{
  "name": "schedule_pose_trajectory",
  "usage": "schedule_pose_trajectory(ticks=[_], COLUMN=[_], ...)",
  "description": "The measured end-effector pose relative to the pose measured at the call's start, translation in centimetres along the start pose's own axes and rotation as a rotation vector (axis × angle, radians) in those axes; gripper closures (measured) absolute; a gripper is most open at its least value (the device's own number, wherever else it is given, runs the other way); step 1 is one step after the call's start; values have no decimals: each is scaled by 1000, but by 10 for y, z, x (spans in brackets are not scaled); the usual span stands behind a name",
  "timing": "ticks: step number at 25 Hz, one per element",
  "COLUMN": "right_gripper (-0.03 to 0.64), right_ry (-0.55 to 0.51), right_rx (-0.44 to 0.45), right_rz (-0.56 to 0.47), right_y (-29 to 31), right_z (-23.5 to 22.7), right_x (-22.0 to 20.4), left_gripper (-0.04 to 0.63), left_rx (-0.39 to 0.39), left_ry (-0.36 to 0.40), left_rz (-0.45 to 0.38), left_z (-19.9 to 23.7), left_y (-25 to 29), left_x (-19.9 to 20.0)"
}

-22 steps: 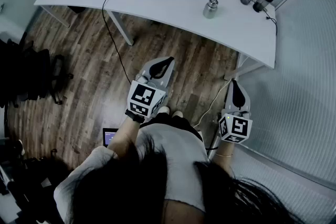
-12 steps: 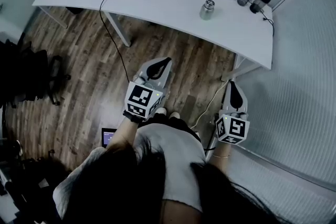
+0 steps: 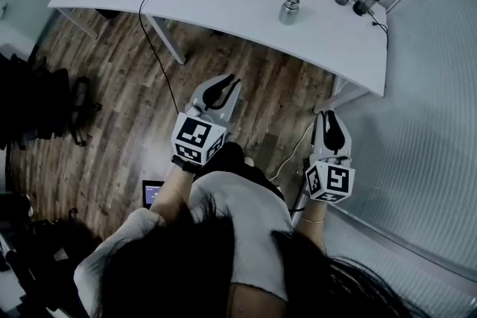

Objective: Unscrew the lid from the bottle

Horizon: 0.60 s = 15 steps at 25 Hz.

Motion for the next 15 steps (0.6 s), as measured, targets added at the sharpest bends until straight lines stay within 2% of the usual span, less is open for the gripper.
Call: schedule_pose_trajectory(ticks=[8, 15], right_gripper=[518, 493], right_ry=[27, 38], right_rx=[26, 13], right_rz=[6, 30], right_y=[21, 74], right_z=[-4, -19], right_x=[-4, 6], left_gripper=[501, 455], left_rx=[9, -34], left_ry=[-3, -3], left_rz=[14, 29], left_z=[11, 43], left_y=[17, 68], left_x=[-4, 3])
Point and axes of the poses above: the fingertips, and each gripper's own axes: y forward along the fingers, z to its left, x out of its top, the point moved 4 cm from there along -y, backward along the fingers, and after that the axes turned 12 degrees about z, right-handed, at the moved point
